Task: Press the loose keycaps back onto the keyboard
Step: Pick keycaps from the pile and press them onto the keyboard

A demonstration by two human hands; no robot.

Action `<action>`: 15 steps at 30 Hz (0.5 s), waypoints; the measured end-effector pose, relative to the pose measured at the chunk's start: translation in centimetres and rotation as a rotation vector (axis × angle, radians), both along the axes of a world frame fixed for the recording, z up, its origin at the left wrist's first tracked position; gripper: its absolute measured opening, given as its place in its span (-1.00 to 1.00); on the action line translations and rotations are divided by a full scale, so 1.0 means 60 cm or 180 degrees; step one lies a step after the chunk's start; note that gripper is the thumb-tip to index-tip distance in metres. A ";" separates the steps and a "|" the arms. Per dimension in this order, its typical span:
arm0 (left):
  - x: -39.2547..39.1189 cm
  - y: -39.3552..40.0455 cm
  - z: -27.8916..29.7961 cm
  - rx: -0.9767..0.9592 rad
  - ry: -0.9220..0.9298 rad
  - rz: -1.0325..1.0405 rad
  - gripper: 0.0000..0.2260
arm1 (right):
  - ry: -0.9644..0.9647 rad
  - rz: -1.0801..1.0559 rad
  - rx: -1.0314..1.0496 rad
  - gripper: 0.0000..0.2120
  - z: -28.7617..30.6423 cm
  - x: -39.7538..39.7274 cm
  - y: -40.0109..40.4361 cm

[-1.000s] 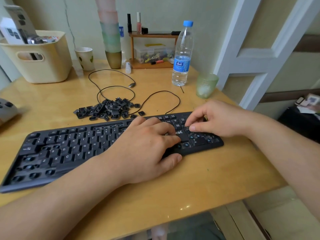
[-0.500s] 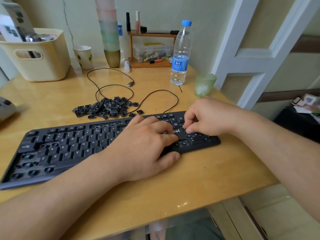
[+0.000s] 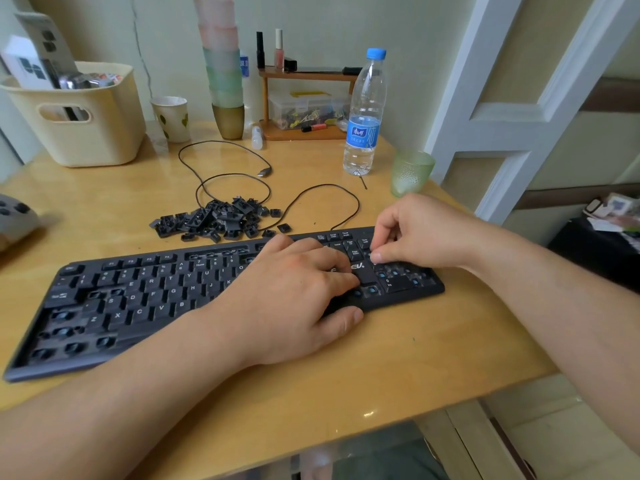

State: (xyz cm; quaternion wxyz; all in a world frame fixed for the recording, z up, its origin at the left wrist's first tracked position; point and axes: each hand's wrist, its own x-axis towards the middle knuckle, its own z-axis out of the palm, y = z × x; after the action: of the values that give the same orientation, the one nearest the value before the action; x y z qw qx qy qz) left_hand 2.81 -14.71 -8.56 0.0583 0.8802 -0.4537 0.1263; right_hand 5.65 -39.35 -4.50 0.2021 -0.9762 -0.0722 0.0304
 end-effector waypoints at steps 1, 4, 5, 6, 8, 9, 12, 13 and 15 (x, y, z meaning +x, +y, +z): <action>0.001 0.002 0.001 -0.0029 0.0008 -0.0031 -0.47 | -0.0013 -0.0029 0.0027 -0.90 0.006 0.004 0.002; 0.012 0.011 0.011 -0.0054 0.0023 -0.0094 -0.51 | -0.0248 -0.0132 0.0314 -0.88 0.021 0.025 0.019; 0.019 0.018 0.018 -0.0087 0.0039 -0.0080 -0.54 | -0.0341 -0.0130 0.0332 -0.88 0.021 0.034 0.031; 0.029 0.028 0.024 -0.0143 0.0063 -0.0033 -0.56 | -0.0406 -0.0111 0.0324 -0.88 0.018 0.044 0.047; 0.054 0.058 0.035 -0.0315 0.0123 0.0191 -0.61 | -0.0471 -0.0035 0.0317 -0.90 0.008 0.066 0.085; 0.067 0.077 0.039 -0.0434 0.0136 0.0378 -0.61 | -0.0485 0.0003 0.0301 -0.92 0.002 0.077 0.103; 0.100 0.135 0.045 -0.0772 0.0182 0.1128 -0.67 | -0.0422 0.0047 0.0182 -0.96 -0.007 0.109 0.148; 0.108 0.150 0.045 -0.0856 0.0228 0.1322 -0.71 | -0.0343 0.0036 0.0143 -0.94 -0.009 0.117 0.159; 0.118 0.166 0.045 -0.0987 0.0320 0.1521 -0.77 | -0.0192 0.0019 0.0021 -0.86 -0.013 0.130 0.179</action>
State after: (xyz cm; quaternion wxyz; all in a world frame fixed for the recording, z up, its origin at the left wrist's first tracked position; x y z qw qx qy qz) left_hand 9.86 -4.76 -5.85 0.1832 0.9479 -0.2053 0.1606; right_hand 13.43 -28.62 -5.26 0.2031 -0.9758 -0.0813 0.0013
